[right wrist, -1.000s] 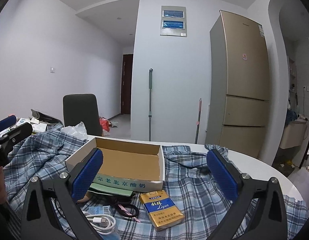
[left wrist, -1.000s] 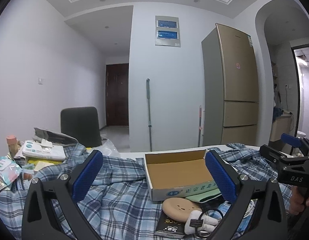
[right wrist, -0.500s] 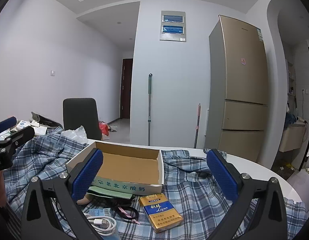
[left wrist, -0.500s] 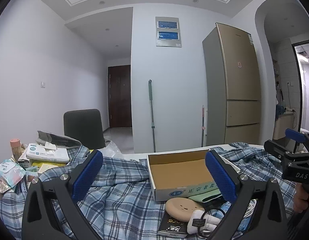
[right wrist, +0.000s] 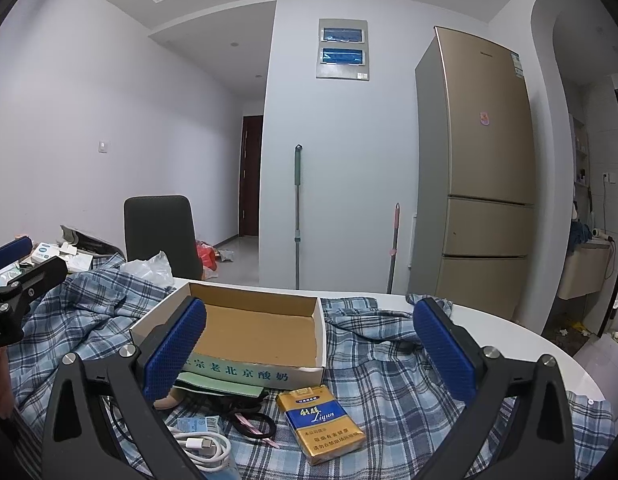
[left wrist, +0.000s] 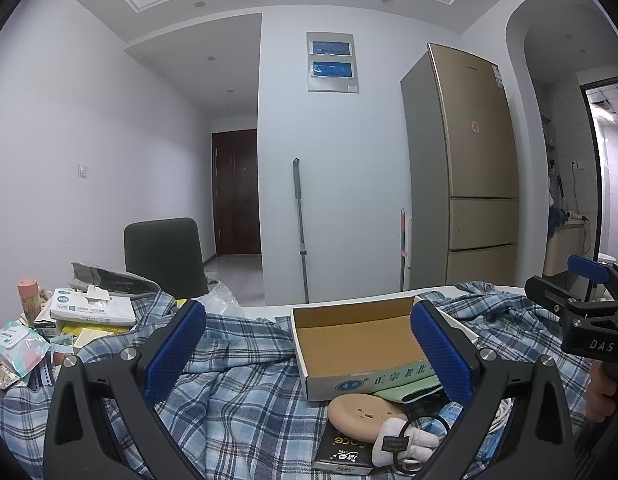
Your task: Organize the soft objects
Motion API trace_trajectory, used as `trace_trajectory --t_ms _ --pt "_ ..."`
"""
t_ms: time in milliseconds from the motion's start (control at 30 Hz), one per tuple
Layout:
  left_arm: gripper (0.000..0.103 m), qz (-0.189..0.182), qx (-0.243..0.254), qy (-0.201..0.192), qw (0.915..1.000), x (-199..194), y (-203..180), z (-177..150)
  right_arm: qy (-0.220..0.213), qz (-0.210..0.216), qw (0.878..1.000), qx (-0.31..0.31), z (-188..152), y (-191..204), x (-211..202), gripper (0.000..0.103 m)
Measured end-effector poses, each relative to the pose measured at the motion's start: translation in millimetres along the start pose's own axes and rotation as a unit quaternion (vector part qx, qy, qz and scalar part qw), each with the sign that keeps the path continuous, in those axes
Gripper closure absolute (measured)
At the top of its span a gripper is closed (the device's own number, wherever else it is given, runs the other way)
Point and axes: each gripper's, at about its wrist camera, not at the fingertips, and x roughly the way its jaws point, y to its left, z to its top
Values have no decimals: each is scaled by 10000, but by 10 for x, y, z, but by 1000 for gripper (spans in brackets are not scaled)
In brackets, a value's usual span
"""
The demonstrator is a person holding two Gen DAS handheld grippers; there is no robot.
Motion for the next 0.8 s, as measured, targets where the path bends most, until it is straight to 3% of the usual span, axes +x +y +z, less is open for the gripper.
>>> trace_trajectory --t_ms 600,733,800 --pt "0 -27 64 -3 10000 13 -42 -8 2 -35 10000 -35 -8 23 10 0" --pt "0 -367 -16 78 9993 48 -23 -6 48 -38 10000 -4 -11 18 31 0" --pt "0 -353 -22 145 9993 76 -27 -10 40 -44 10000 12 -11 3 22 0"
